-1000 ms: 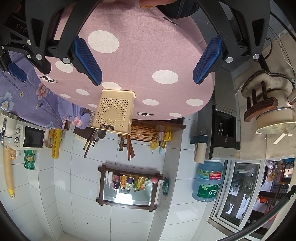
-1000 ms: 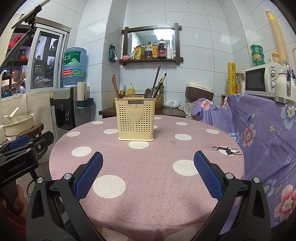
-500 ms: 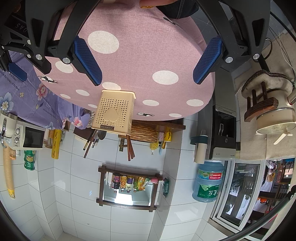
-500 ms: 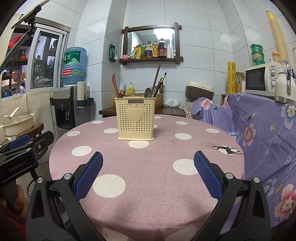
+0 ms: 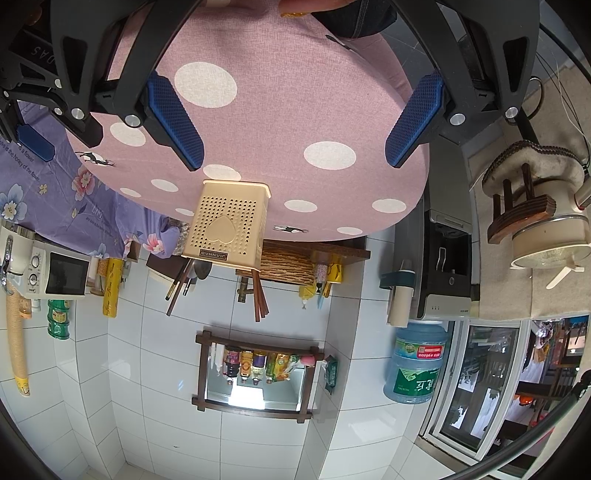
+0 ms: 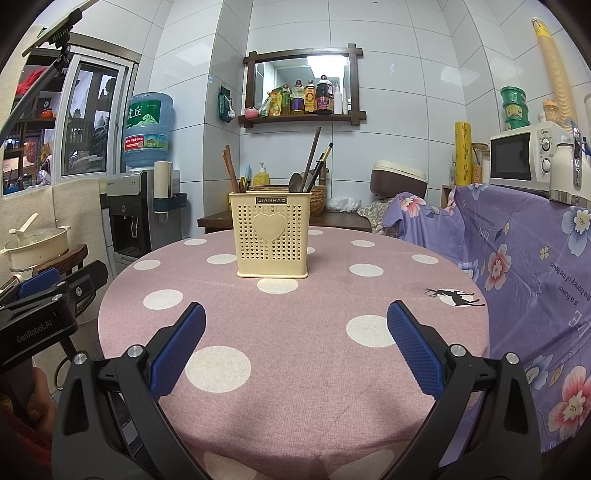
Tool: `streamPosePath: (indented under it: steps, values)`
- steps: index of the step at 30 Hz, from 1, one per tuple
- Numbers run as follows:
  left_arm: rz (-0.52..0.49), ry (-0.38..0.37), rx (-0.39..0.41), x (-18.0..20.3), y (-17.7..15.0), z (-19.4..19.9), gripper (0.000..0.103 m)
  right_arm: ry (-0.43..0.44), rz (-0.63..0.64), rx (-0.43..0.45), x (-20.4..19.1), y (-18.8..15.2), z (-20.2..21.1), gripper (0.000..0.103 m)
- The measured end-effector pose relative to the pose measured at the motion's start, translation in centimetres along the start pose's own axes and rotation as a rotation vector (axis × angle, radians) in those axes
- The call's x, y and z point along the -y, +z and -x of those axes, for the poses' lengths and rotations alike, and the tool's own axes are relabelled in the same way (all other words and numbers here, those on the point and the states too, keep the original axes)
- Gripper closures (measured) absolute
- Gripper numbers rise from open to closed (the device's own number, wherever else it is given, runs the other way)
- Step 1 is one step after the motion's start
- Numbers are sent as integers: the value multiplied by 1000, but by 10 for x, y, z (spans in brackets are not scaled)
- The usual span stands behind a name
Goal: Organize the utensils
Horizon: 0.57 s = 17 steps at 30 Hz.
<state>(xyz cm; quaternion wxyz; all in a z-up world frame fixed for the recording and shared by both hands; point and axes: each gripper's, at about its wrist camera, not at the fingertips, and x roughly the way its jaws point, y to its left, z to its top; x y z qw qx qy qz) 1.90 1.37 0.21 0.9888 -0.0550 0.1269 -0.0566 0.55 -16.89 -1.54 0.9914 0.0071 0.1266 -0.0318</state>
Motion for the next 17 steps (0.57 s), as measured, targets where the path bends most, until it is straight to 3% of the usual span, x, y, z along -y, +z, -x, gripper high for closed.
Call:
streamPosePath:
  steps: [17]
  values:
    - [-2,11,8,0,-5,1,5,1,-1,-2,0,-2,0,6]
